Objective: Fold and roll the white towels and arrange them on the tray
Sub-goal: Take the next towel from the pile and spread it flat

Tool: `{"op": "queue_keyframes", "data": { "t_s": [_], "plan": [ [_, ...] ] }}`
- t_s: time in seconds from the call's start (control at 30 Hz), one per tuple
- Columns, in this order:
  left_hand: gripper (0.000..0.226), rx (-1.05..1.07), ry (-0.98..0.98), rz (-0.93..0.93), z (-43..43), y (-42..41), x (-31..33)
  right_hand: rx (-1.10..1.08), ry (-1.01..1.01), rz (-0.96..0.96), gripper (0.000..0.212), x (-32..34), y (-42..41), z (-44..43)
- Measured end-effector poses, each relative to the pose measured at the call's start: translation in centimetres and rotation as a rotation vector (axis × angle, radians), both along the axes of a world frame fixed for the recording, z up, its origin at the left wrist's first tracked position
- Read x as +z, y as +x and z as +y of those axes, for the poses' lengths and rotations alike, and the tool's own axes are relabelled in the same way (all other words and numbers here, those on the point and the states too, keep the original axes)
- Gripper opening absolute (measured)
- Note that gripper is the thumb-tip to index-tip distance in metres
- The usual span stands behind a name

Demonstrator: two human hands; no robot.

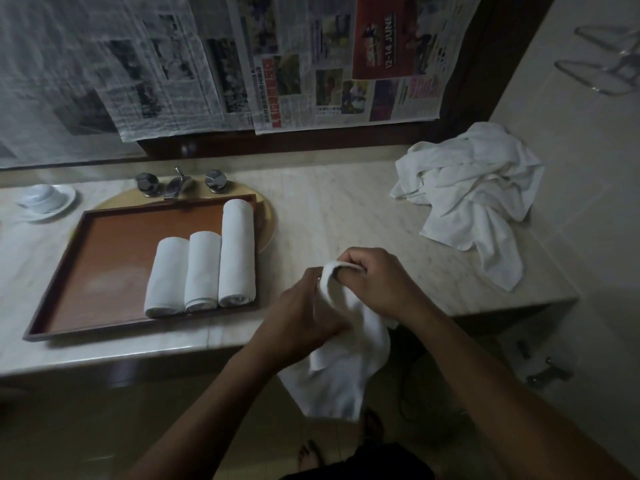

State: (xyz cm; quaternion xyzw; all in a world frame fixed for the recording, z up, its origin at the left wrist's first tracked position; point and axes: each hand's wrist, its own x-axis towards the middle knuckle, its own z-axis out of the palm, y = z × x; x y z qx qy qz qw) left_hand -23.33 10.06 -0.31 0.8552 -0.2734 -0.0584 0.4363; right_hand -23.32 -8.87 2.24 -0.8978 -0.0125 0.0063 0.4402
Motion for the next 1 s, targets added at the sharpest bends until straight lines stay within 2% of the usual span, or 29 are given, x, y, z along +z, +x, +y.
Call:
{"op": "queue_keyframes", "data": {
  "t_s": [0.07,0.1,0.2,0.3,0.4,0.43,0.53,0.57,0.67,0.73,0.87,1.0],
  "plan": [
    [0.023,0.124,0.058,-0.114,0.1,0.6,-1.1,0.024,0.006,0.013,0.012,0.3,0.2,-0.3],
    [0.018,0.165,0.072,-0.153,0.3,0.9,-1.5,0.027,0.007,0.02,0.01,0.4,0.2,-0.6],
    [0.02,0.195,0.006,-0.113,1.1,1.3,-1.6,0.002,0.002,0.044,0.01,0.2,0.1,-1.0],
    [0.043,0.082,-0.052,0.003,1.1,0.4,-1.2,-0.034,0.013,0.056,0.013,-0.1,-0.1,-0.5],
    [0.058,0.08,-0.03,0.044,0.3,-0.3,-1.5,-0.064,0.009,0.082,0.019,-0.1,0.0,0.1],
    [0.053,0.109,-0.032,0.032,0.1,-0.3,-1.7,-0.057,0.004,0.085,0.021,0.0,0.0,0.1],
    [0.014,0.211,-0.017,-0.087,0.5,0.5,-2.0,-0.002,0.007,0.081,0.021,0.3,-0.2,-0.3],
    [0.009,0.236,0.003,-0.098,0.9,0.9,-1.8,0.021,0.011,0.079,0.018,0.3,-0.3,-0.6],
    [0.007,0.273,0.086,-0.121,1.9,1.7,-1.2,0.1,0.007,0.11,0.015,0.4,-0.9,-1.8],
    [0.015,0.232,0.103,-0.139,2.3,1.9,-1.2,0.173,-0.002,0.183,0.017,0.4,-1.2,-2.5],
    [0.02,0.167,0.112,-0.061,3.2,1.9,-1.1,0.255,-0.166,0.288,0.017,0.0,-1.7,-4.5],
    [0.01,0.062,0.148,0.026,4.3,1.8,-1.1,0.24,-0.211,0.31,0.014,-0.7,-2.0,-6.7]
  ]
}}
